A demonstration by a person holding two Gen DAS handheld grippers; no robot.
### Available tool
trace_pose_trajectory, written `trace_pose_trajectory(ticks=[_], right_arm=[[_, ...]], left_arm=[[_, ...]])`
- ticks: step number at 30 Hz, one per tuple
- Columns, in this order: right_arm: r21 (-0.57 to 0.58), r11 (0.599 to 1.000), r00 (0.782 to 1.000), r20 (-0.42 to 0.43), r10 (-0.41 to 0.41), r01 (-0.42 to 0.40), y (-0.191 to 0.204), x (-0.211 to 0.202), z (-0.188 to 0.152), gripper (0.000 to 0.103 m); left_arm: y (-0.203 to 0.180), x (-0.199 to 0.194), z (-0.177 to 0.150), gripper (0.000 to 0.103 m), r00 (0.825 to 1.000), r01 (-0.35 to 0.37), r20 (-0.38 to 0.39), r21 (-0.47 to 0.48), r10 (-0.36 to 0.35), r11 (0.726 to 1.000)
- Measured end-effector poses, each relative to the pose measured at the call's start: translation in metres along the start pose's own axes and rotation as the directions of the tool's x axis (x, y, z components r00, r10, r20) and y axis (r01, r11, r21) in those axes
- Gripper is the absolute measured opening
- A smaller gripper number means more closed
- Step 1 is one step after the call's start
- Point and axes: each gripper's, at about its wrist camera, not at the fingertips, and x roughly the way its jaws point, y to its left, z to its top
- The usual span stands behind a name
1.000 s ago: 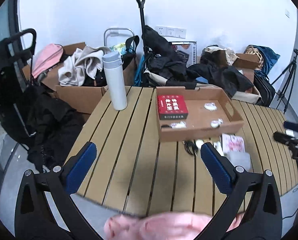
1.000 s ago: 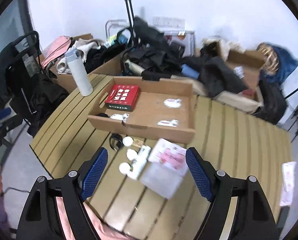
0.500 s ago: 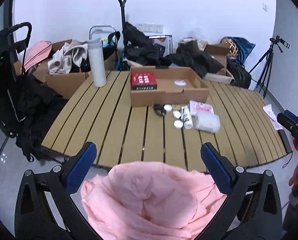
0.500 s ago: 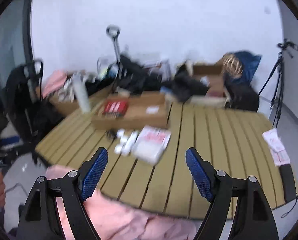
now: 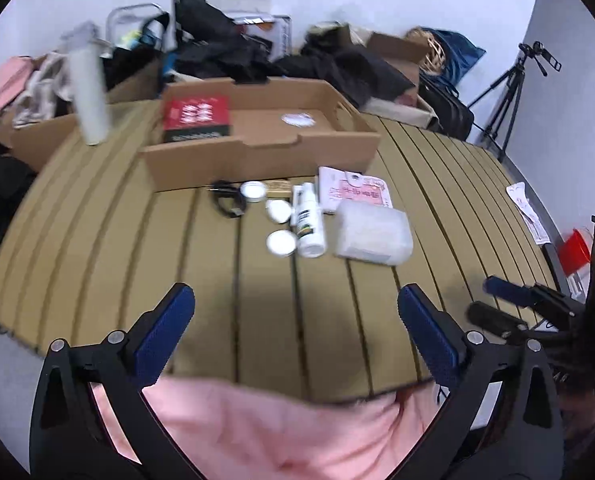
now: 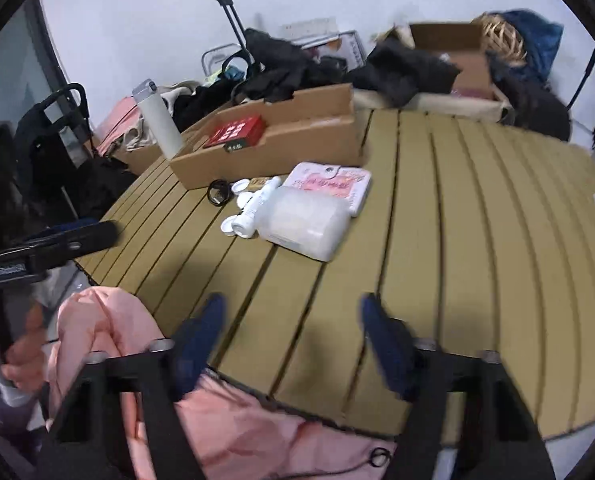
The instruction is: Organize objects
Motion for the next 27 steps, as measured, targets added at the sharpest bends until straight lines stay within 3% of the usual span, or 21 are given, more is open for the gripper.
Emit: trace_pose_trajectory(ticks=[5,10,12,14,16,17,18,21,25,27], right_arm=[[-0.022,1.000,1.000,-0.008,-0.005,0.005,0.001,0.033,0.018,0.061],[0.039,0.999,1.000,-0.014,0.020,-0.019,-0.016,0.065,0.040,0.059],[0.077,0.996,0.998,-0.036,0.042,-0.039,-0.024,0.077,0.046,0.043],[0.109,0.993,0.998,-0.053,0.046,-0.040,-0.034,0.089,0.051,0.041],[0.133,0.990,0.996,-0.066,0.061,-0.052,-0.040,0.097,0.054,0.040],[0.143,0.988,0.995,-0.073,0.070,-0.059,-0.043,0.100,0.055,0.040],[0.156,0.985,0.993,-0.074,0.091,-0.078,-0.045,0.102,0.056,0.040],[0.157,0.984,0.992,-0.088,0.094,-0.079,-0.046,0.099,0.055,0.039],[0.147,0.986,0.990,-0.102,0.098,-0.083,-0.051,0.087,0.047,0.036],[0.172,0.979,0.984,-0.118,0.133,-0.111,-0.056,0.085,0.041,0.036]], left_arm=[[-0.010,0.044,0.019,0.072,0.998,0.030,-0.056,0.004,-0.030,1.000],[-0.025,0.072,0.039,0.072,0.987,0.145,-0.071,0.016,-0.144,0.989],[-0.025,0.091,0.048,0.064,0.977,0.190,-0.098,-0.018,-0.191,0.982],[-0.025,0.109,0.052,0.049,0.965,0.219,-0.137,-0.052,-0.224,0.974],[-0.025,0.130,0.051,0.036,0.943,0.245,-0.209,-0.093,-0.260,0.965],[-0.025,0.134,0.049,0.034,0.927,0.284,-0.218,-0.123,-0.305,0.951],[-0.025,0.134,0.047,0.033,0.922,0.294,-0.219,-0.139,-0.319,0.946],[-0.035,0.124,0.037,0.032,0.924,0.287,-0.226,-0.120,-0.308,0.950],[-0.042,0.113,0.016,0.033,0.910,0.313,-0.241,-0.130,-0.336,0.941],[-0.042,0.110,0.010,0.036,0.918,0.309,-0.216,-0.140,-0.333,0.941]])
